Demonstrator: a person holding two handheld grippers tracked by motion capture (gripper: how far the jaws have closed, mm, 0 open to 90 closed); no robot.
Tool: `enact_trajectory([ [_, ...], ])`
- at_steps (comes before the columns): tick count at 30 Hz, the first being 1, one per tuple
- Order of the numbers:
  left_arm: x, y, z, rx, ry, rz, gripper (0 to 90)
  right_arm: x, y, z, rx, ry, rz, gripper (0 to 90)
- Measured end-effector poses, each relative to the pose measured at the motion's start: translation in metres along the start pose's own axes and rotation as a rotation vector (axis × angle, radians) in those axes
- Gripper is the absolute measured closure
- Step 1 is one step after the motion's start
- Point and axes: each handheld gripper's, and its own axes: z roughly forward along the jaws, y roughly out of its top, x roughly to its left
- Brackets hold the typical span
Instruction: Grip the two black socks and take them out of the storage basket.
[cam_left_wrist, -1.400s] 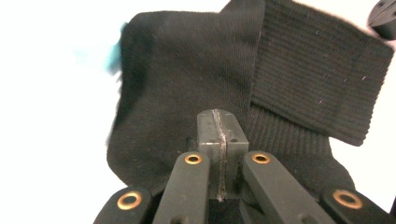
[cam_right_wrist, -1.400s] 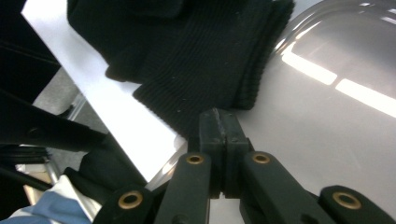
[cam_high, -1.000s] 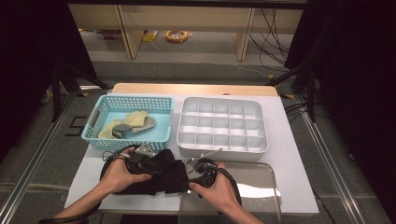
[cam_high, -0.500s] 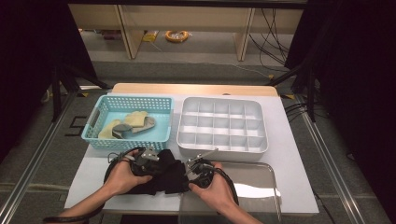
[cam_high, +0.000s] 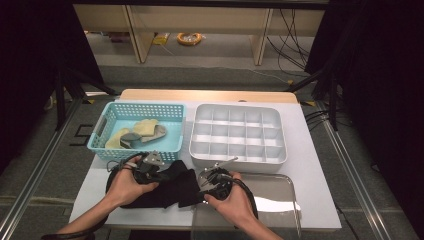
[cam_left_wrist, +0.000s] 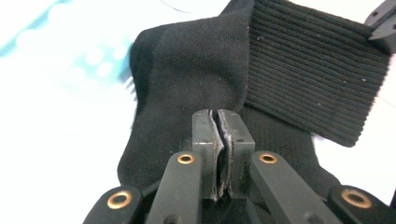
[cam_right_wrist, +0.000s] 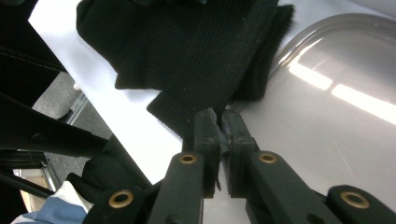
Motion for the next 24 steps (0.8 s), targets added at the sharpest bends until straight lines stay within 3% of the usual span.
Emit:
enact_trajectory([
  [1, -0.001, 0.000, -0.002, -0.023, -0.003, -0.023, 85.1, 0.001, 0.000, -0.002, -0.001, 0.002, 0.011, 86.8],
  [2, 0.002, 0.000, -0.007, -0.001, -0.015, -0.003, 84.7, -0.001, 0.001, -0.003, -0.013, 0.004, -0.007, 86.7],
  [3, 0.001, -0.001, -0.007, -0.045, -0.016, -0.047, 84.5, 0.001, 0.001, -0.005, -0.006, -0.009, 0.020, 86.7],
  [4, 0.005, -0.001, -0.010, -0.014, -0.017, -0.003, 84.0, 0.000, 0.001, -0.005, -0.019, 0.005, -0.001, 86.7],
  [6, 0.004, -0.003, -0.005, -0.022, -0.017, -0.040, 83.8, -0.001, 0.001, -0.004, -0.018, -0.006, -0.007, 86.7],
  [8, 0.006, -0.004, -0.001, 0.006, -0.021, -0.010, 82.5, -0.001, 0.001, -0.003, -0.015, -0.013, 0.002, 86.7],
  [10, 0.006, -0.005, 0.004, 0.014, -0.028, -0.018, 81.8, -0.001, 0.000, -0.004, -0.012, -0.004, 0.001, 86.8],
  [11, 0.006, -0.004, 0.006, 0.011, -0.027, -0.020, 80.8, -0.002, 0.000, -0.005, -0.015, -0.006, 0.000, 86.9],
  [12, 0.002, -0.003, 0.010, -0.017, -0.026, -0.051, 80.4, -0.003, 0.000, -0.006, -0.017, -0.001, -0.003, 86.9],
  [13, 0.003, -0.003, 0.010, 0.009, -0.028, -0.033, 79.2, -0.002, 0.000, -0.008, -0.020, -0.009, 0.003, 87.1],
  [14, 0.000, -0.002, 0.013, -0.022, -0.028, -0.055, 78.6, -0.003, 0.001, -0.008, -0.023, -0.003, -0.003, 87.2],
  [15, 0.003, -0.001, 0.012, 0.026, -0.030, -0.004, 78.6, -0.001, 0.001, -0.011, -0.021, 0.004, 0.024, 87.4],
  [17, 0.003, -0.001, 0.013, 0.018, -0.022, -0.023, 80.4, -0.002, 0.001, -0.015, -0.028, -0.006, 0.018, 87.5],
  [19, 0.004, 0.000, 0.011, 0.019, -0.018, -0.012, 82.0, -0.003, 0.002, -0.020, -0.051, 0.005, -0.009, 87.5],
  [21, 0.002, 0.000, 0.007, -0.013, -0.013, -0.026, 81.6, -0.002, 0.002, -0.022, -0.051, 0.008, 0.011, 87.5],
  [22, 0.003, 0.001, 0.003, 0.001, -0.017, -0.014, 80.5, -0.003, 0.002, -0.022, -0.055, 0.010, 0.004, 87.5],
  [24, 0.001, 0.002, -0.001, -0.057, 0.004, -0.022, 75.6, -0.005, 0.001, -0.021, -0.055, 0.004, -0.009, 87.5],
])
